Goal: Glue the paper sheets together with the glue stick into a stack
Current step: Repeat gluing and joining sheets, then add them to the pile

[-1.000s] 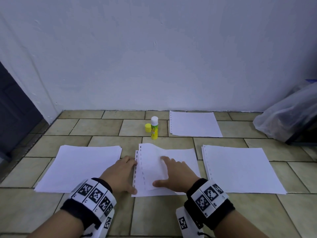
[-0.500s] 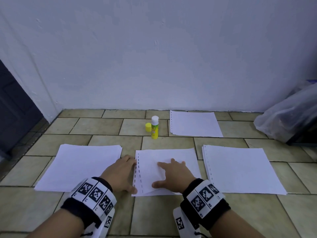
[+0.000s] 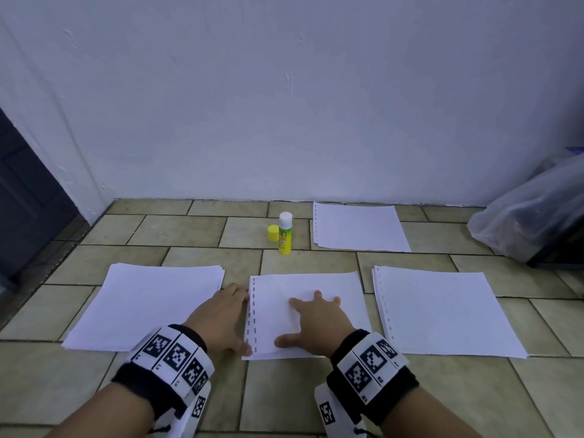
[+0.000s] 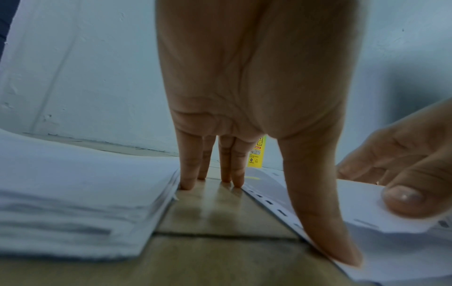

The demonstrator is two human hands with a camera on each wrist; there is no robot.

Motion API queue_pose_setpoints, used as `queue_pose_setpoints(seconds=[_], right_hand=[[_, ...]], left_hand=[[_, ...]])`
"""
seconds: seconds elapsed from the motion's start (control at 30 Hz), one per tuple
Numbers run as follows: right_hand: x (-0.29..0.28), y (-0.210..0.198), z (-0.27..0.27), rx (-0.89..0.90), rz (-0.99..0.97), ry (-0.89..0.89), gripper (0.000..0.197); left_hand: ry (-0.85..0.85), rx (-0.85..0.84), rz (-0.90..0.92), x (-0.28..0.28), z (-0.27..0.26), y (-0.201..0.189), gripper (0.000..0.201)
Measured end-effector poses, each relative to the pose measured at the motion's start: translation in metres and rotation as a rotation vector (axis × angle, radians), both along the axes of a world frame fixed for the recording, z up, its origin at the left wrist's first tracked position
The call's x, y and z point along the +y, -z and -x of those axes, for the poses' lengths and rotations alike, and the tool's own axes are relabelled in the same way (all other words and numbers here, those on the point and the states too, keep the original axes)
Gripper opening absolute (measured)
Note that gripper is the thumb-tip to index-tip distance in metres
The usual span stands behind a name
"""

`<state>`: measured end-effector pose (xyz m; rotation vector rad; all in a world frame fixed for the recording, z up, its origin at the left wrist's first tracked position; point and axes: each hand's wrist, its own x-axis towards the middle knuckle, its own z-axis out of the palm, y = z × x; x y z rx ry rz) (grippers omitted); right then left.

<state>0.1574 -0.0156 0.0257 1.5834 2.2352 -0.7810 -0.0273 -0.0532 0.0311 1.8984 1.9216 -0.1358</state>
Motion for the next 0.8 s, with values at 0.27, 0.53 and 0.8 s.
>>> queue_pose_setpoints(seconds=[0.27,0.53,0.8], right_hand=[[-0.009,-0.005,0.001,0.014,-0.017,0.051,0.077],[-0.007,-0.004,-0.002,0.017,-0.008,0.019,0.069],[-0.003,0.000,0.000,-0.017,0.002,-0.006,0.090]], left_hand=[[-0.002,-0.010,-0.001,-0.001,0.000,-0.002,0.094],[-0.003,-0.011,-0.006,-0.002,0.000,-0.003,0.091],[-0.002,-0.003,-0.008,-0.001,0.000,-0.001,0.092]])
